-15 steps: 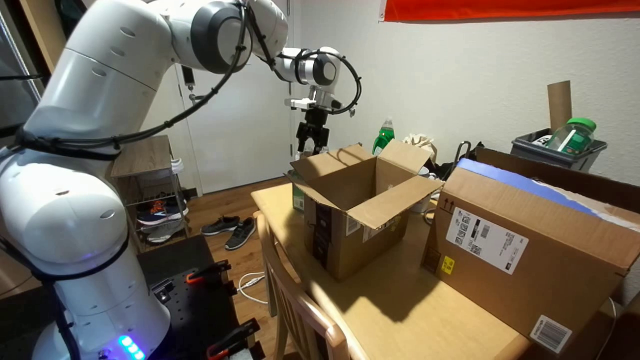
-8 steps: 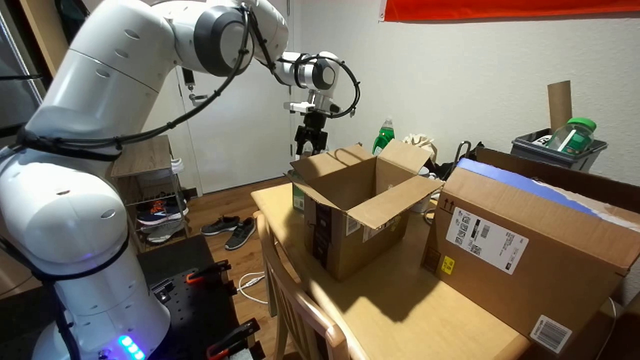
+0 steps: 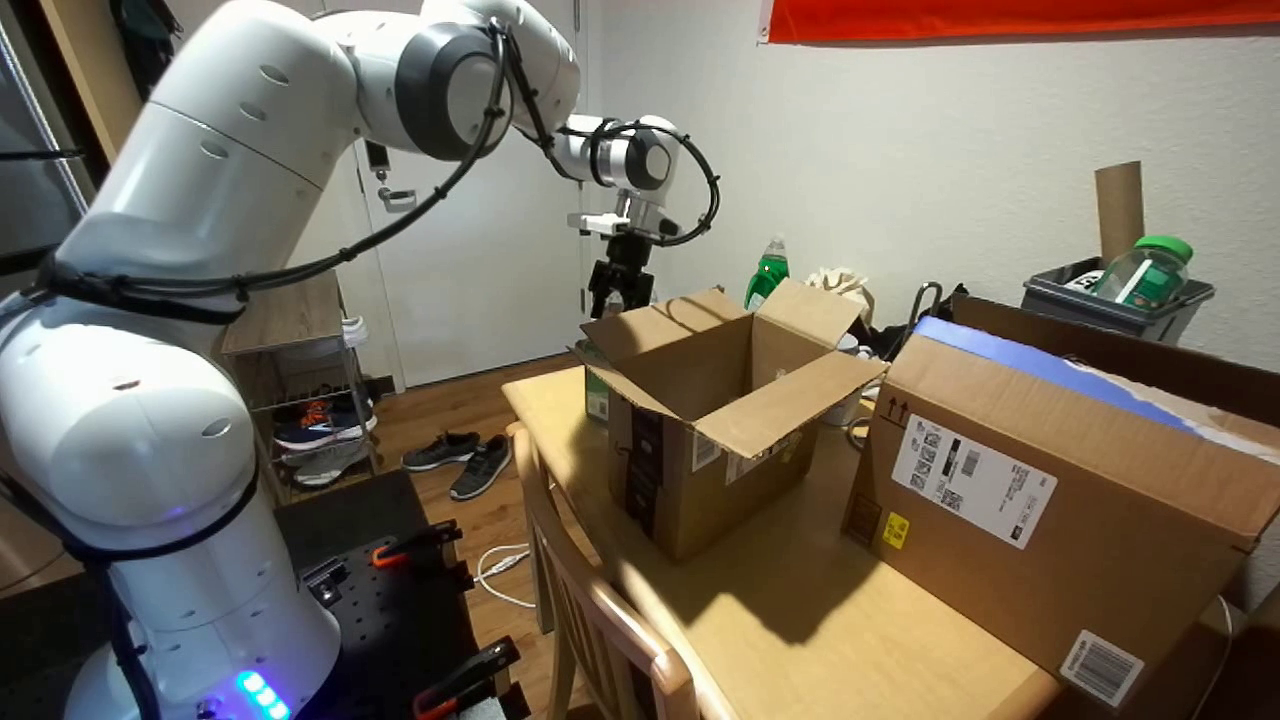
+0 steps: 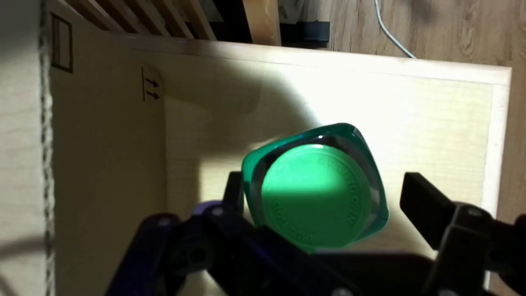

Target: Place the green bottle in the smaller box

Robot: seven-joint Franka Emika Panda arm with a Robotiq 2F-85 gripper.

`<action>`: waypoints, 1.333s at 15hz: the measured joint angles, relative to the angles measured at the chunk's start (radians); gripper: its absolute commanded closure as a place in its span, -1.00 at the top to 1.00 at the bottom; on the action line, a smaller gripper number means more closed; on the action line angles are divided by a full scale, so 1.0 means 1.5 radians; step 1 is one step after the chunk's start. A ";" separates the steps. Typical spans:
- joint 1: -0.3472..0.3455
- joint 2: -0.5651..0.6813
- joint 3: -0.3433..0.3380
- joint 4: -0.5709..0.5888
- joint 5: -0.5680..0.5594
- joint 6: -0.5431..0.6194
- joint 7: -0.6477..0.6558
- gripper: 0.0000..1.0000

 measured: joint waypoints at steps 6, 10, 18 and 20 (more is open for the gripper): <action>0.000 0.003 0.000 0.000 0.006 0.000 0.000 -0.21; -0.001 0.004 0.000 0.000 0.015 0.000 0.000 -0.21; 0.013 -0.012 0.001 0.000 0.016 0.014 0.000 -0.21; 0.020 -0.029 0.001 -0.005 0.016 0.016 0.000 -0.21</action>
